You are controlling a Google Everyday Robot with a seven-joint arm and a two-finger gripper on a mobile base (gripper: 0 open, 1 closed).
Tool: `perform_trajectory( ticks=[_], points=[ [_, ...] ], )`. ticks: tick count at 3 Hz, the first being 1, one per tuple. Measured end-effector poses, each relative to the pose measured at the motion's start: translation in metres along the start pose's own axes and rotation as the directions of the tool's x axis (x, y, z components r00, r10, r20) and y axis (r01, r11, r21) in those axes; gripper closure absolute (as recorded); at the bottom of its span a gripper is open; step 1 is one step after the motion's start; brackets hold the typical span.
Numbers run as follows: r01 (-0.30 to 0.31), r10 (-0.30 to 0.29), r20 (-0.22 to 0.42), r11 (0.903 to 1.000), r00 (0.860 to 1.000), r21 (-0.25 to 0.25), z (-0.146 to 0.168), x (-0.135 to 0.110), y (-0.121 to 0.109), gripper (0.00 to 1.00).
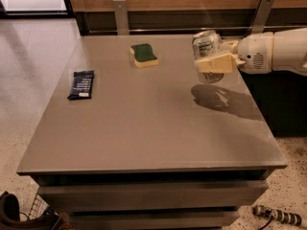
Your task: Place 7up can upright
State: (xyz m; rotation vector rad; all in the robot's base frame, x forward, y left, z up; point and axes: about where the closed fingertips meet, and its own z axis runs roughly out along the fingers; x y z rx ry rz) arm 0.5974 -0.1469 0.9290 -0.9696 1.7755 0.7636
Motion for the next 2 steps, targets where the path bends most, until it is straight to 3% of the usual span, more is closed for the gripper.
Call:
perform_trajectory(
  ticks=[2],
  points=[
    [0.034, -0.026, 0.103, 0.9967, 0.994, -0.074, 0.019, 0.026, 0.001, 1.0]
  ],
)
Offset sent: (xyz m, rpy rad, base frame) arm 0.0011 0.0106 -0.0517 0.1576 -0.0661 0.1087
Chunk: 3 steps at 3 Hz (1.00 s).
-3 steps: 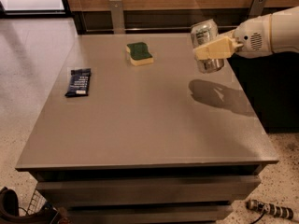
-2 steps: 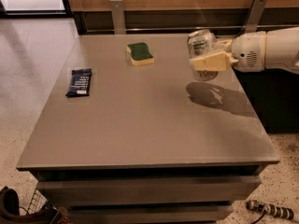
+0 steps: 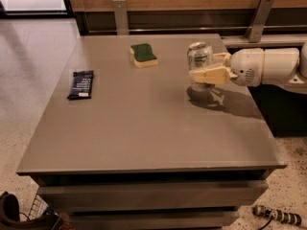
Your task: Place 7up can upright
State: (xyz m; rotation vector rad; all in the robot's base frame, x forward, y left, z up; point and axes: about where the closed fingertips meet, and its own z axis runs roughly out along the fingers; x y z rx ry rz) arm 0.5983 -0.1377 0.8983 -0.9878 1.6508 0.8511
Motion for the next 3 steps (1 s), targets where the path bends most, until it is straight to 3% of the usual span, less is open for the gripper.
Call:
perform_trajectory(
  ticks=[1, 3],
  points=[
    [0.003, -0.001, 0.047, 0.9992, 0.999, -0.039, 0.006, 0.016, 0.004, 1.0],
    [0.019, -0.014, 0.09, 0.998, 0.996, -0.06, 0.01, 0.042, 0.015, 0.96]
  ],
)
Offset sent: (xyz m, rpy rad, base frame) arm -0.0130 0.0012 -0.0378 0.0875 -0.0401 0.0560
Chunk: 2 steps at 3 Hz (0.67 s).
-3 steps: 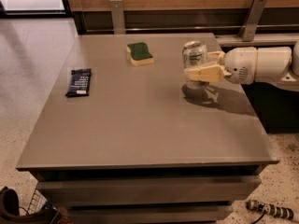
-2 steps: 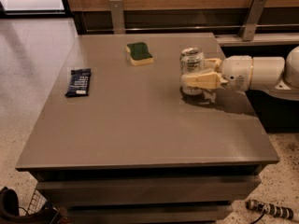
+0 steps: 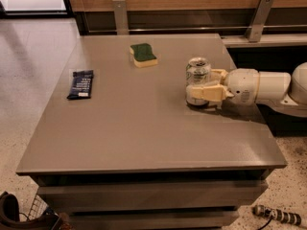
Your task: Place 7up can upright
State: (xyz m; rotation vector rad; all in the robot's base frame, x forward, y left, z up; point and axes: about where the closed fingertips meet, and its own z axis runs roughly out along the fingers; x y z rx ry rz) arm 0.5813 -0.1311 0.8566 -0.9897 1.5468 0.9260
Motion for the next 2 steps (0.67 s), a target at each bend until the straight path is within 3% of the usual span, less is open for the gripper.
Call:
perform_trajectory(
  ticks=[1, 2],
  points=[
    [0.0, 0.0, -0.001, 1.0, 1.0, -0.006, 0.0033, -0.0015, 0.0009, 0.66],
    [0.001, -0.001, -0.001, 1.0, 1.0, -0.01, 0.0052, -0.0019, 0.0018, 0.43]
  ],
)
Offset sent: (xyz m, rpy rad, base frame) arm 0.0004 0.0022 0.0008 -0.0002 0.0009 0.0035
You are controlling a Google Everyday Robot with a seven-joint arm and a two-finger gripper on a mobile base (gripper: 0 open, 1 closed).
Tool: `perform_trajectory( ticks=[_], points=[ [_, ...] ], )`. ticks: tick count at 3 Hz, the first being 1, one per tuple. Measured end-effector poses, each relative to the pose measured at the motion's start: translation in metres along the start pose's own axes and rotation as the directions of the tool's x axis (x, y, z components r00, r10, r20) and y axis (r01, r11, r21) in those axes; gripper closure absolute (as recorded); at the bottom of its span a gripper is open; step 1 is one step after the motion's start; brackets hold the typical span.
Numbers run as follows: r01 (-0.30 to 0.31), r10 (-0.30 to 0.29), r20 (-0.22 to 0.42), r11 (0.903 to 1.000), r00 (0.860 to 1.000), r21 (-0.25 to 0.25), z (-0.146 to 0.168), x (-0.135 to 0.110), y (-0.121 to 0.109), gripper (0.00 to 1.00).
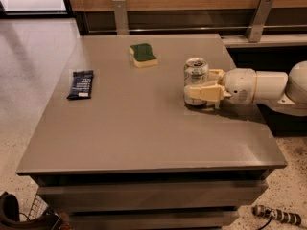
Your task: Place 7up can upright
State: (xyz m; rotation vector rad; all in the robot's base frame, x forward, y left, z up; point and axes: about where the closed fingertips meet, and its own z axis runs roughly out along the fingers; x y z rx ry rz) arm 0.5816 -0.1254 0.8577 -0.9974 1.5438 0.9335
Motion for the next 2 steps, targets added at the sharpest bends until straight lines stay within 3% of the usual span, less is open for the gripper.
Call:
perform_trajectory(
  ticks=[2],
  points=[
    [0.001, -0.001, 0.0, 1.0, 1.0, -0.009, 0.0048, -0.001, 0.002, 0.0]
  ],
)
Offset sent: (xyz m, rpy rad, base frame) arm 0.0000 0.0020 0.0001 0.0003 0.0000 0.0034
